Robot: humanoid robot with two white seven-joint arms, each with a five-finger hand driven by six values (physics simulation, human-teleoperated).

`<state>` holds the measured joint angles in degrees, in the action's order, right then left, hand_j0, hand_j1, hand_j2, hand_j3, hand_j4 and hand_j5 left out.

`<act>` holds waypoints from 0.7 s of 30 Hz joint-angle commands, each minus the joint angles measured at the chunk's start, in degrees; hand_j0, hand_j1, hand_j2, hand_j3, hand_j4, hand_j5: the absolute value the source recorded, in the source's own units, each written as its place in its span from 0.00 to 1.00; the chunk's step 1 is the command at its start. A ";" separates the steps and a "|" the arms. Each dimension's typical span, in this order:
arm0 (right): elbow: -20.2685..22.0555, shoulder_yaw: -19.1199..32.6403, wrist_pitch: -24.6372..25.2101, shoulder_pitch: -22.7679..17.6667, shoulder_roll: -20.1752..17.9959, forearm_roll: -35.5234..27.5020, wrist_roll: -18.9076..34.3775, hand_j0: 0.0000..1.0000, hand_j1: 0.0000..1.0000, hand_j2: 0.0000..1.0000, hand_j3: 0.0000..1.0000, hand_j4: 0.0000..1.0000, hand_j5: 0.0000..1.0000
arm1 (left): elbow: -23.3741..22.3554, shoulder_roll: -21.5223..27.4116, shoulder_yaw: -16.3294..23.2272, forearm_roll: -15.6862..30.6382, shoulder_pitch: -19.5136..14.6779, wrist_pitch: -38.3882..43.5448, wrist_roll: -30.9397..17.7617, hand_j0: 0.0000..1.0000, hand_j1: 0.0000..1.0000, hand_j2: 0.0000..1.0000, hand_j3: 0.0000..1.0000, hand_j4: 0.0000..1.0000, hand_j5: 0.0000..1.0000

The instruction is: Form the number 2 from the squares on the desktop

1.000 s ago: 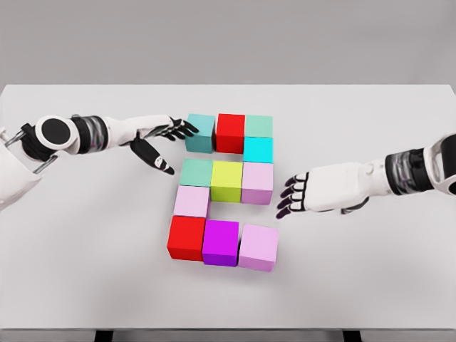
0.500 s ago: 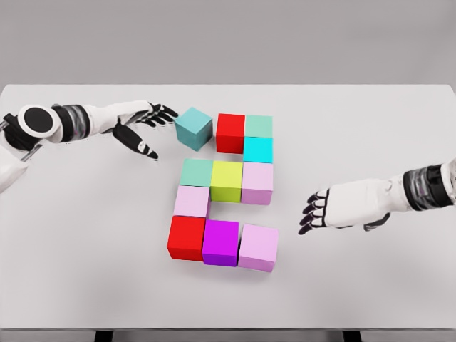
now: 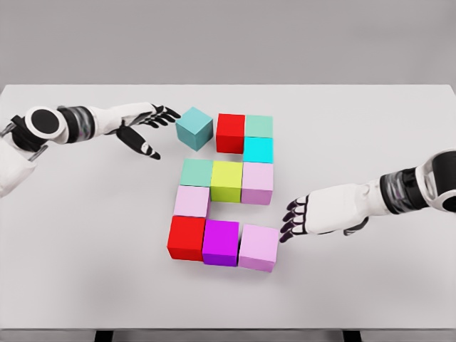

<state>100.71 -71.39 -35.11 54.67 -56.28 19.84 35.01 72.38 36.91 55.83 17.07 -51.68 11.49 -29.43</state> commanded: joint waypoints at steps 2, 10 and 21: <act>0.01 0.02 0.11 0.26 0.56 -0.33 -0.01 1.00 1.00 1.00 1.00 1.00 1.00 | 1.01 0.18 -0.11 0.07 0.09 -2.17 -3.26 0.91 0.91 0.91 0.91 0.91 0.91; 0.01 0.02 0.11 0.62 0.82 -0.33 -0.01 1.00 1.00 1.00 1.00 1.00 1.00 | 1.01 0.00 -0.11 0.07 0.09 -2.35 -3.44 0.91 0.91 0.91 0.91 0.91 0.91; -0.25 0.20 0.11 1.32 0.83 -0.33 -0.01 1.00 1.00 1.00 1.00 1.00 1.00 | 1.01 -0.35 -0.02 0.16 0.18 -2.35 -3.53 0.91 0.91 0.91 0.91 0.91 0.91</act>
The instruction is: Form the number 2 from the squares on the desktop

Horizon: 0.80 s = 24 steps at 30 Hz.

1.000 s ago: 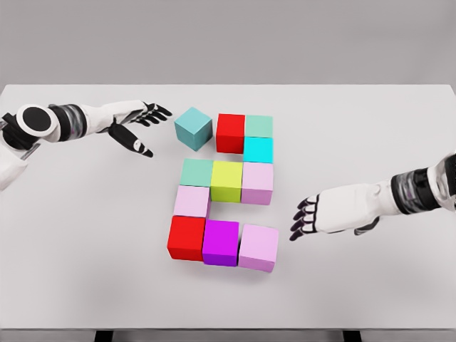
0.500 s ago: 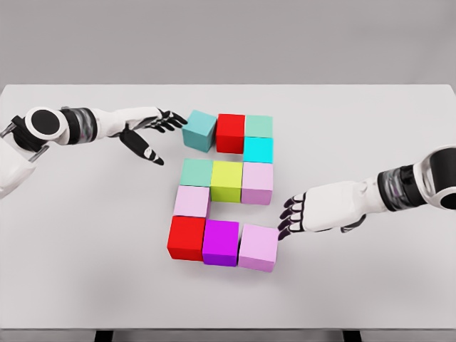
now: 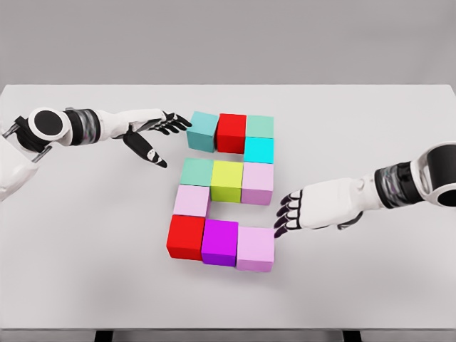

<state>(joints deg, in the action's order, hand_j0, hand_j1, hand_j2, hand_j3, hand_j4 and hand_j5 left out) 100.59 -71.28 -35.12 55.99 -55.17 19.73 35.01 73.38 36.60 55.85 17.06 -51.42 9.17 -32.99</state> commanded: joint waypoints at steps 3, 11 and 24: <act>-1.89 2.19 0.12 0.44 -1.96 -0.31 -0.01 1.00 1.00 1.00 1.00 1.00 1.00 | 0.01 -0.39 0.04 0.17 0.00 -0.03 0.03 0.91 0.91 0.91 0.91 0.91 0.91; -11.82 8.26 0.12 0.44 -2.66 -8.47 -0.01 1.00 1.00 1.00 1.00 1.00 1.00 | -0.16 -0.30 -0.04 0.17 -0.09 -0.03 0.03 0.91 0.91 0.91 0.91 0.91 0.91; -19.12 10.19 0.12 0.26 -2.66 -14.90 -0.01 1.00 1.00 1.00 1.00 1.00 1.00 | -1.39 3.66 -0.22 0.00 0.26 -3.11 0.29 0.97 0.97 0.97 0.97 0.97 0.97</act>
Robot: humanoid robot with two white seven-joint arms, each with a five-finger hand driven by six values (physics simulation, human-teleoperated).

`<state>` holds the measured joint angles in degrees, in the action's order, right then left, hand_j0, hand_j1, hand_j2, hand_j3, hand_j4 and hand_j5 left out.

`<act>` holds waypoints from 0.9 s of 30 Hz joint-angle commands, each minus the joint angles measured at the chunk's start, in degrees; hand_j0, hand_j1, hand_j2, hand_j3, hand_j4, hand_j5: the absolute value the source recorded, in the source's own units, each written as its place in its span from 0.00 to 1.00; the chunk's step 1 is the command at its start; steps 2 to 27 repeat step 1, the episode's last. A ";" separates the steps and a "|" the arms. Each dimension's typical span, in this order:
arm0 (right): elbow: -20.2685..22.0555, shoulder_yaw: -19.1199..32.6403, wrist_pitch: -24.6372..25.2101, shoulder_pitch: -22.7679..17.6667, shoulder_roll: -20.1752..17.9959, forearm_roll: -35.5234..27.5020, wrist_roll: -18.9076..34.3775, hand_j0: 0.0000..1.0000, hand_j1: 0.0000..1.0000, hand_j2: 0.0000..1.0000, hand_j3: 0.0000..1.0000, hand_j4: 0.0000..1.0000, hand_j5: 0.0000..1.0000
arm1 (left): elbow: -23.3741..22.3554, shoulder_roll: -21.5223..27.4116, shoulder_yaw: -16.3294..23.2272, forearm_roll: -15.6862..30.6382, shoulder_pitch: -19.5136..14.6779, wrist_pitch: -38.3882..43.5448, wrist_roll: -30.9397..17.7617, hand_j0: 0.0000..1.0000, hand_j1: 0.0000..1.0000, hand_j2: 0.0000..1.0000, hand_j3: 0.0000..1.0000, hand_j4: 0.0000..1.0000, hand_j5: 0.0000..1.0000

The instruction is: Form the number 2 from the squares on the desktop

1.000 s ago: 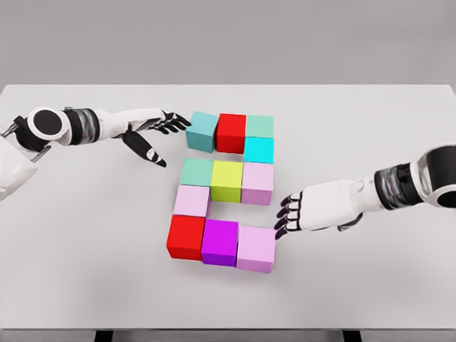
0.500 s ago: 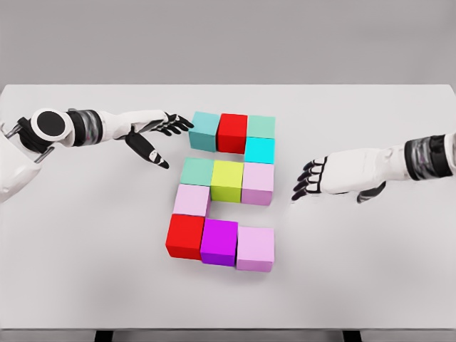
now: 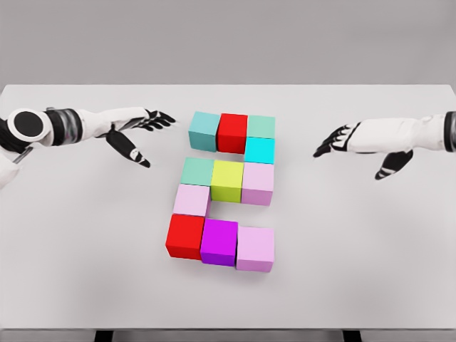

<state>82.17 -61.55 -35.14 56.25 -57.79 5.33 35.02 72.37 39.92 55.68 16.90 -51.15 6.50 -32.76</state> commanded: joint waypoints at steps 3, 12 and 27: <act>-0.69 0.47 0.14 0.00 -0.04 -0.50 -0.02 1.00 1.00 1.00 1.00 1.00 1.00 | -0.92 0.34 -0.04 0.15 0.00 -0.44 0.16 0.97 0.97 0.97 0.97 0.97 0.97; -0.69 0.47 0.14 0.00 -0.04 -0.50 -0.02 1.00 1.00 1.00 1.00 1.00 1.00 | -0.92 0.34 -0.04 0.15 0.00 -0.44 0.16 0.97 0.97 0.97 0.97 0.97 0.97; -0.69 0.47 0.14 0.00 -0.04 -0.50 -0.02 1.00 1.00 1.00 1.00 1.00 1.00 | -0.92 0.34 -0.04 0.15 0.00 -0.44 0.16 0.97 0.97 0.97 0.97 0.97 0.97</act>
